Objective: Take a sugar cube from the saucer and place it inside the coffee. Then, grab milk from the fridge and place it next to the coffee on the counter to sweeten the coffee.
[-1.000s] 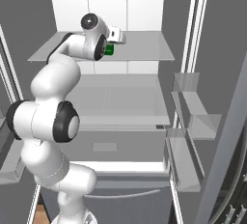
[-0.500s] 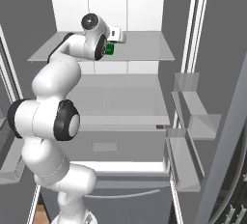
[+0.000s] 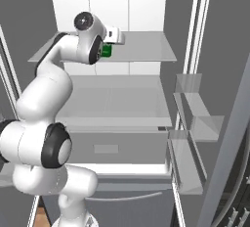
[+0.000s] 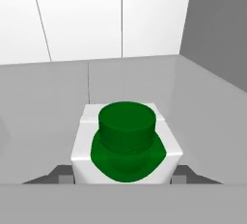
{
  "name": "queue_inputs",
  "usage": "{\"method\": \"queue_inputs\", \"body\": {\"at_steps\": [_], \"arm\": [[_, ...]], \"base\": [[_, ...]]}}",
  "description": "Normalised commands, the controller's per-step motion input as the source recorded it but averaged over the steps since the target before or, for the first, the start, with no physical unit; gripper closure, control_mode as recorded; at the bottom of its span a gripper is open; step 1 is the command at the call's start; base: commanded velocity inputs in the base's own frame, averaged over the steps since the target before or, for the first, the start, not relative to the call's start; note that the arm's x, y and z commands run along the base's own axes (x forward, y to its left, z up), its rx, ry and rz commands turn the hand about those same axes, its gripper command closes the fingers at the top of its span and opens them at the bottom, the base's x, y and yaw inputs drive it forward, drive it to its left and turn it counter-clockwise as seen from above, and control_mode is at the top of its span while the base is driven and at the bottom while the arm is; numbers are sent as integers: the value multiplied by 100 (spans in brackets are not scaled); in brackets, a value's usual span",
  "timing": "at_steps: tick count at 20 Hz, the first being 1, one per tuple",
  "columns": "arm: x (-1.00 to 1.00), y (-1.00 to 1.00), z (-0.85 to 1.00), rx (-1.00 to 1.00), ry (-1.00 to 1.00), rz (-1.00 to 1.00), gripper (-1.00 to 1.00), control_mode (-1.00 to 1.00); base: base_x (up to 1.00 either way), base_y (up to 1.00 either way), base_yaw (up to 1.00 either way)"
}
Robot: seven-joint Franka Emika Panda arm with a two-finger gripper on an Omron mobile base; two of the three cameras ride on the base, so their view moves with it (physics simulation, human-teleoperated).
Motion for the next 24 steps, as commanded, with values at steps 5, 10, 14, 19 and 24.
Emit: {"method": "queue_inputs", "body": {"at_steps": [5, 10, 14, 19, 24], "arm": [[-100, -5, 11, 0, 0, 3, 100, -100], [-100, -5, -1, 0, 0, 3, 100, -100], [-100, -2, -18, 0, 1, 0, 100, -100], [-100, 0, -30, -1, 2, 0, 100, -100], [-100, -1, -28, 0, 2, 0, 100, -100]], "base": [[0, 0, 0], [0, 0, 0], [0, 0, 0], [0, 0, 0], [0, 0, 0]]}}
